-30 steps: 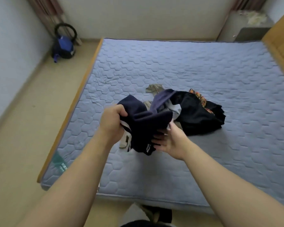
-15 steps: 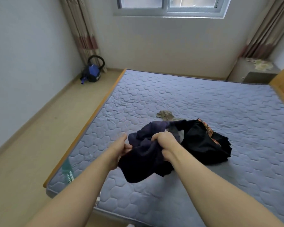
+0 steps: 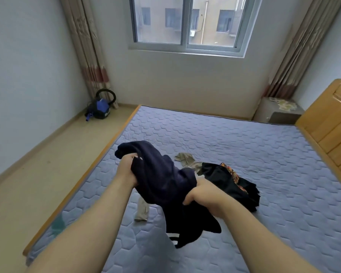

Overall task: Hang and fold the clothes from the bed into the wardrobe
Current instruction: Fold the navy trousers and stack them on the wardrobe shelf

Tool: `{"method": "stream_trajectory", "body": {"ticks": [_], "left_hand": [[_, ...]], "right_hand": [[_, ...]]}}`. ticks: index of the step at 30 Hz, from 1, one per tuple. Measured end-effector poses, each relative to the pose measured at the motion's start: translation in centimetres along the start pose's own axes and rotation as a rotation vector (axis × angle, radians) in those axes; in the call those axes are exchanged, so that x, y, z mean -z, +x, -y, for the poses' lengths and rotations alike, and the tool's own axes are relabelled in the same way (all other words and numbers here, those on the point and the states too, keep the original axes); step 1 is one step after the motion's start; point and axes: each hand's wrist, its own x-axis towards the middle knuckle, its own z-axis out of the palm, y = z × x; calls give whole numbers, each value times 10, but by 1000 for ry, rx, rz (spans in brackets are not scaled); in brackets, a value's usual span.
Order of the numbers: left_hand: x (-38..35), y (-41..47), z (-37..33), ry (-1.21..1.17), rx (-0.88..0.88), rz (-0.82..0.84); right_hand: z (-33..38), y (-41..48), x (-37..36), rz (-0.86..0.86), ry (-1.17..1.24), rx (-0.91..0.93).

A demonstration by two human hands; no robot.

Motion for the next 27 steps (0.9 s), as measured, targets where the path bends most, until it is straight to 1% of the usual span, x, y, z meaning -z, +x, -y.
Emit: {"method": "stream_trajectory", "body": {"ticks": [1, 2, 3, 5, 6, 7, 8, 9, 11, 14, 16, 18, 19, 21, 24, 27], "left_hand": [[-2, -8, -4, -20, 5, 32], [-6, -10, -9, -63, -33, 96], [-9, -16, -15, -68, -62, 124], [-17, -32, -22, -95, -90, 243], [-20, -37, -24, -88, -94, 360], [-26, -52, -28, -41, -102, 418], [-29, -62, -30, 15, -128, 458], [-32, -70, -32, 85, -145, 458], [-32, -80, -32, 250, -202, 498], [-26, -91, -32, 373, -149, 560], [-19, -91, -31, 372, -84, 535], [-12, -92, -33, 339, -23, 492], [-10, -94, -34, 331, -9, 491], [-6, -95, -39, 418, -36, 491], [-5, -97, -43, 603, -106, 417], [-5, -96, -60, 667, -186, 370]], "right_hand": [[-8, -1, 3, 24, -25, -67], [-16, -2, 4, 43, -46, -120], [-23, -1, 5, 47, -70, -162], [-25, 1, 3, 16, -63, -185], [-22, 2, 1, -15, -1, -160], [-18, 5, -1, -51, 79, -125], [-13, 7, -3, -86, 145, -76], [-7, 10, -5, -116, 182, -27], [4, 15, -9, -158, 176, 105], [16, 17, -16, -180, 91, 325], [20, 20, -20, -132, 55, 386], [22, 22, -25, -5, 30, 392], [22, 22, -27, 67, 45, 393], [25, 20, -32, 145, 72, 388], [34, 11, -39, 168, -5, 408], [38, 10, -40, 87, -157, 389]]}}
